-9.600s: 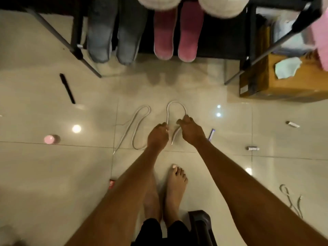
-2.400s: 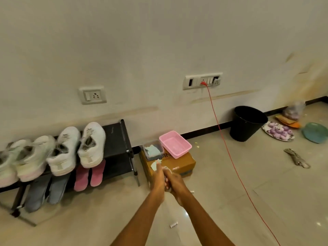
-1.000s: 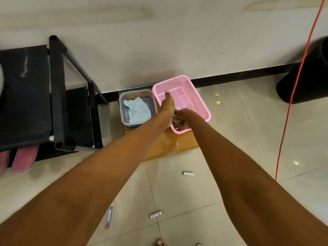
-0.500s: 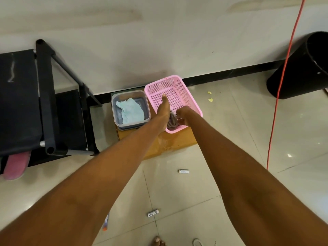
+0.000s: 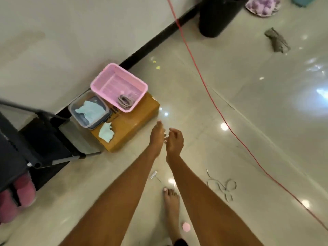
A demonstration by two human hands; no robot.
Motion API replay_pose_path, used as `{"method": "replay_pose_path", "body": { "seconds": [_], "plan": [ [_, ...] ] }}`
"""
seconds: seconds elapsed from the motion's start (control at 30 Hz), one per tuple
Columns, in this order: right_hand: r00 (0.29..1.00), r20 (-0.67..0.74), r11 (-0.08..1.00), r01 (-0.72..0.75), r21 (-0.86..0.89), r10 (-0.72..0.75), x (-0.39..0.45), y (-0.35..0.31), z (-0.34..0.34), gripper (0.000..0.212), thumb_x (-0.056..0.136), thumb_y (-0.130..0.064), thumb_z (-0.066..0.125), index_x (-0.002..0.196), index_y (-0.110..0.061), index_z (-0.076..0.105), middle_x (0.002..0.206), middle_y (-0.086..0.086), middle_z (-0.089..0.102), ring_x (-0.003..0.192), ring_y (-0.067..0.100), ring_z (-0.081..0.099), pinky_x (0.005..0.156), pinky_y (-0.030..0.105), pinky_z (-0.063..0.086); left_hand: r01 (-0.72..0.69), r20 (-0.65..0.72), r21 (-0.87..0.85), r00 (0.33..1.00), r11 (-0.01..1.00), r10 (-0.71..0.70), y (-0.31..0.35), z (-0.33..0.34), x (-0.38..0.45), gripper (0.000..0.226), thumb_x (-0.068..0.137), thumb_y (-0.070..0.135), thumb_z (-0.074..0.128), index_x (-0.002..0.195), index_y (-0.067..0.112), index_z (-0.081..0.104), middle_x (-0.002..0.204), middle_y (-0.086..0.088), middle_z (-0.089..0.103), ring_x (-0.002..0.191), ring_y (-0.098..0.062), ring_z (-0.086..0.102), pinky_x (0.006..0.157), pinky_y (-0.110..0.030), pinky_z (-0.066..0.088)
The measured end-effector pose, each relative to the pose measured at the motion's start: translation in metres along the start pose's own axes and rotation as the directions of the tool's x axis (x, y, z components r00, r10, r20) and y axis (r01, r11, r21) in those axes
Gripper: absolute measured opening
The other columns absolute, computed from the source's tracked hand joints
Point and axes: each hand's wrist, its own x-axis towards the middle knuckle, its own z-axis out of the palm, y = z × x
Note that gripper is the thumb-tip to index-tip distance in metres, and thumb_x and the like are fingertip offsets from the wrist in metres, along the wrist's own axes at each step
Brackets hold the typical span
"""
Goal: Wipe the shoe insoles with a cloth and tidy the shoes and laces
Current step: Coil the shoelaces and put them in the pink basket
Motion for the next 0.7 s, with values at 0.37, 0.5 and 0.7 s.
{"method": "replay_pose_path", "body": {
  "seconds": [0.37,0.5,0.7],
  "plan": [
    [0.978,-0.193,0.887,-0.155,-0.435,0.076,0.056,0.159,-0.224,0.035,0.086,0.001,0.038,0.113,-0.009,0.057,0.111,0.010,0.061,0.095,0.024,0.060,0.074,0.026,0.045,0.085,0.179,0.461,0.966,0.883,-0.186,-0.217,0.151,-0.026,0.035,0.099,0.021,0.033,0.117,-0.001,0.053,0.121,-0.023,0.057,0.113,-0.038,0.054,0.096,-0.044,0.043],
    [0.980,-0.196,0.655,-0.169,-0.736,0.033,0.096,0.213,-0.278,0.034,0.086,0.000,0.042,0.118,-0.008,0.050,0.121,0.014,0.048,0.109,0.032,0.054,0.085,0.039,0.046,0.101,0.200,0.537,0.949,0.837,-0.243,-0.274,0.169,0.006,0.033,0.096,0.015,0.037,0.113,-0.008,0.053,0.120,-0.033,0.054,0.113,-0.045,0.053,0.083,-0.041,0.044],
    [0.998,-0.061,0.449,-0.059,-0.892,0.010,0.138,0.263,-0.309,0.035,0.087,-0.004,0.047,0.121,-0.011,0.047,0.121,0.014,0.042,0.113,0.032,0.045,0.079,0.042,0.047,0.119,0.194,0.619,0.935,0.776,-0.298,-0.318,0.164,0.038,0.037,0.096,0.018,0.040,0.118,-0.008,0.051,0.126,-0.032,0.052,0.115,-0.047,0.052,0.094,-0.051,0.044]
  ]
}}
